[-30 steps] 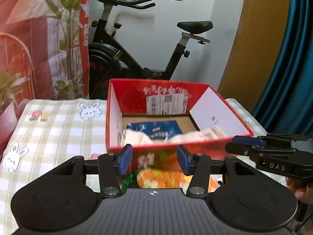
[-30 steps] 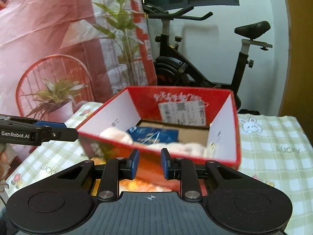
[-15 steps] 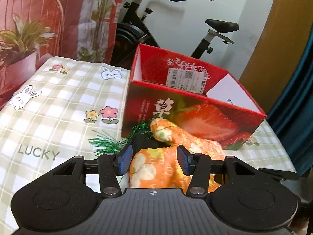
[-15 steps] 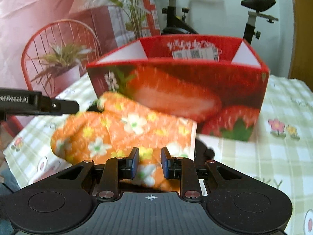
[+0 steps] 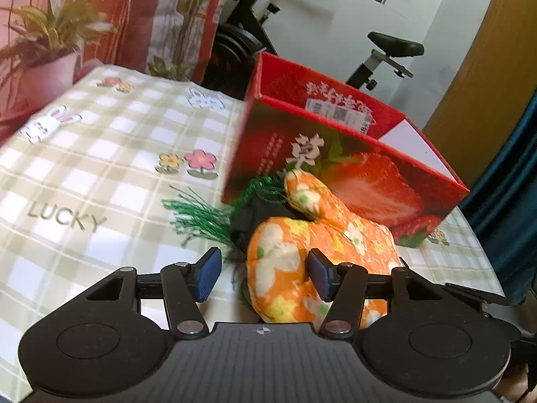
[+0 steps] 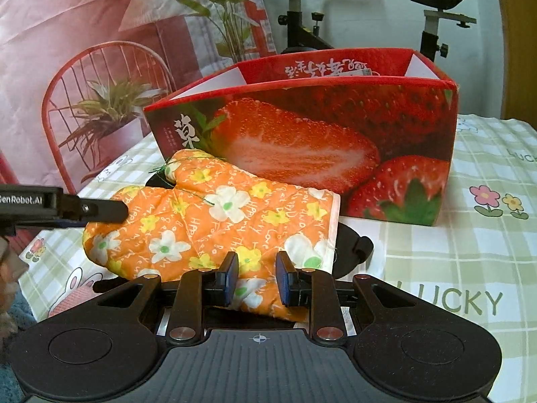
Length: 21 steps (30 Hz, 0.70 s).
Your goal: Organize soft objects
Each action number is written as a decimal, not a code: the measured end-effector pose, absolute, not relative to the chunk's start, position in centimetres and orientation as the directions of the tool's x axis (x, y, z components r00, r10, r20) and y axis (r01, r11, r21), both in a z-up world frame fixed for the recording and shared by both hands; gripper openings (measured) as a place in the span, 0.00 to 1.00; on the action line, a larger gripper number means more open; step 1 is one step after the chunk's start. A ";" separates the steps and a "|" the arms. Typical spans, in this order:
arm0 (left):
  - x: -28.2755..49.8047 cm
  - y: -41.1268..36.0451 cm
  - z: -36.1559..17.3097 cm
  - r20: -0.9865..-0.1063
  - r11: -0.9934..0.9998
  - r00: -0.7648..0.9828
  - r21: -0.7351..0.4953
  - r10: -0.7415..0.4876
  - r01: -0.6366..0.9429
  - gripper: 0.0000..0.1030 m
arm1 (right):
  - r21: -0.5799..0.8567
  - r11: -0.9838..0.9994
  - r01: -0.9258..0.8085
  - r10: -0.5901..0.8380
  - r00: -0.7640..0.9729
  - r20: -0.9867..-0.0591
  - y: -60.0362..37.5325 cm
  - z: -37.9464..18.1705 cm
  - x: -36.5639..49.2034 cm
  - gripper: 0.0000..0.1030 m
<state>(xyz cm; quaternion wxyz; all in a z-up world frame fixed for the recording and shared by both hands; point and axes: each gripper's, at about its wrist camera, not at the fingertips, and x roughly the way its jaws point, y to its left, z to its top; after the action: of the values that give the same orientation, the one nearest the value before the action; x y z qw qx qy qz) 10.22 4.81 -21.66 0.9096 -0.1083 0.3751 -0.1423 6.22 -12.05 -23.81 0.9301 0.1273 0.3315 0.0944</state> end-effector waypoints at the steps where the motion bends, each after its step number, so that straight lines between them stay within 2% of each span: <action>1: 10.2 4.6 -21.7 -0.650 0.932 0.674 -0.313 -0.352 0.185 0.57 | 0.302 0.949 -0.091 0.261 0.763 -0.592 -12.1 -23.8 6.3 0.22; 4: 10.0 4.1 -22.0 -0.648 0.925 0.663 -0.315 -0.374 0.214 0.56 | 0.307 0.947 -0.090 0.264 0.763 -0.590 -12.2 -23.8 6.2 0.22; 6: 9.9 3.9 -22.1 -0.652 0.927 0.661 -0.299 -0.370 0.224 0.42 | 0.308 0.947 -0.090 0.264 0.763 -0.590 -12.2 -23.9 6.2 0.22; 7: 9.8 3.7 -22.2 -0.658 0.935 0.665 -0.279 -0.352 0.219 0.31 | 0.309 0.947 -0.089 0.264 0.763 -0.590 -12.2 -23.9 6.2 0.22; 10: 9.8 3.9 -22.5 -0.661 0.935 0.662 -0.278 -0.352 0.219 0.25 | 0.309 0.947 -0.088 0.263 0.763 -0.590 -12.2 -23.8 6.2 0.22; 18: 10.4 4.0 -23.8 -0.702 0.938 0.624 -0.280 -0.345 0.204 0.25 | 0.309 0.948 -0.080 0.254 0.774 -0.580 -12.1 -23.6 5.9 0.23; 20: 10.5 4.0 -24.1 -0.707 0.939 0.619 -0.281 -0.344 0.200 0.25 | 0.308 0.949 -0.071 0.243 0.786 -0.569 -12.2 -23.4 5.7 0.24; 21: 10.5 4.0 -24.2 -0.709 0.939 0.617 -0.281 -0.342 0.198 0.25 | 0.305 0.950 -0.063 0.233 0.794 -0.562 -12.3 -23.2 5.5 0.28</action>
<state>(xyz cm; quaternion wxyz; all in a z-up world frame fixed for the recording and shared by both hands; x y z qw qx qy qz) 10.49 4.00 -24.15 0.8949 -0.0875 0.4109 -0.1508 5.54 -12.32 -23.24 0.9372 0.1364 0.3111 0.0788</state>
